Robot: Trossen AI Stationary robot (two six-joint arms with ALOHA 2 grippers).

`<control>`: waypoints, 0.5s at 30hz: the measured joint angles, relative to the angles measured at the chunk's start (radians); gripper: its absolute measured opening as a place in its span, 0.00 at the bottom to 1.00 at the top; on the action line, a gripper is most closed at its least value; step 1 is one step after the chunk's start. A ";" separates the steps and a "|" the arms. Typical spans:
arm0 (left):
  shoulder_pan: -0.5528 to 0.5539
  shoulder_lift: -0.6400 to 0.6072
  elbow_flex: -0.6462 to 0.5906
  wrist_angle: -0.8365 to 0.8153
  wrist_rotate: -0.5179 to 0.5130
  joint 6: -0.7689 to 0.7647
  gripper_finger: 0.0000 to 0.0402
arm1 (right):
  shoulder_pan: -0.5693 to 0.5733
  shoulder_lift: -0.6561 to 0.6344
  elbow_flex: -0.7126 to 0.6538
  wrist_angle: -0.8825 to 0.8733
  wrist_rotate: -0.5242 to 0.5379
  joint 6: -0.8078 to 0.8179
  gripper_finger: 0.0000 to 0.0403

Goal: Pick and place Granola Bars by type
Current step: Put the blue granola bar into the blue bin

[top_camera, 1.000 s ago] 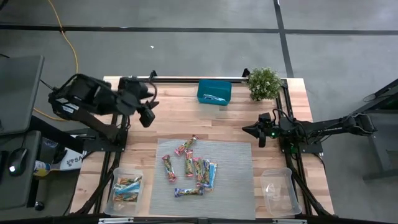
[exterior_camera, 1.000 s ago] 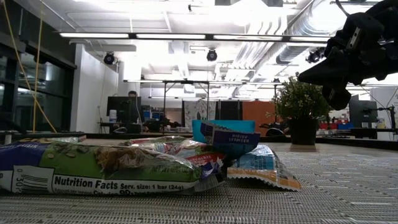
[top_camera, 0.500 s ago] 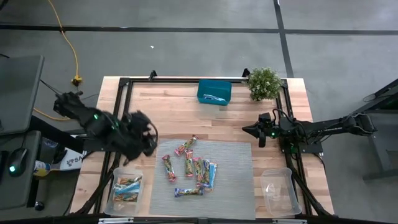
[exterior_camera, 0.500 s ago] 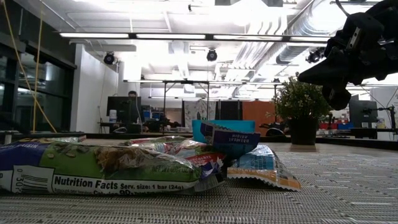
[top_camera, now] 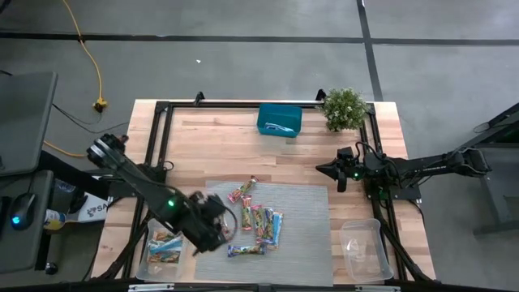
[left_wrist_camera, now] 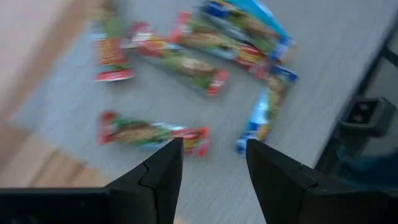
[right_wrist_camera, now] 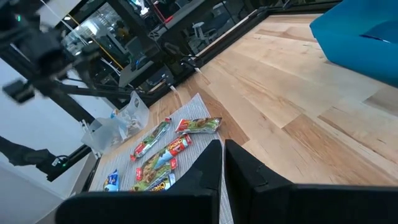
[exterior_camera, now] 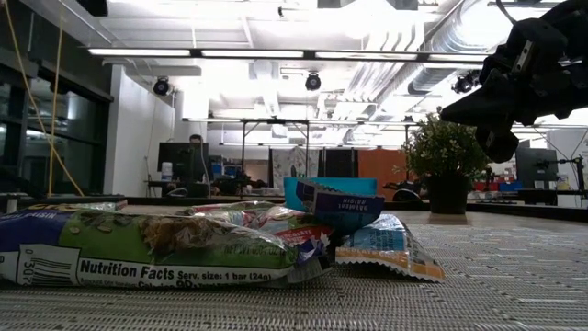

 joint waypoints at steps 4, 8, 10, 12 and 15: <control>0.001 0.078 0.000 0.129 0.039 0.135 0.43 | 0.000 -0.001 0.000 0.002 0.000 0.000 0.00; 0.001 0.144 0.000 0.223 0.081 0.248 0.43 | 0.000 -0.001 0.000 -0.001 0.000 0.000 0.00; 0.001 0.163 -0.001 0.238 0.092 0.298 0.43 | 0.000 0.001 0.000 0.000 0.000 0.000 0.00; 0.001 0.186 0.001 0.292 0.101 0.345 0.43 | 0.000 -0.001 0.000 0.000 0.000 0.000 0.00; 0.002 0.214 -0.001 0.322 0.103 0.405 0.43 | 0.000 -0.001 0.000 -0.002 0.000 0.000 0.00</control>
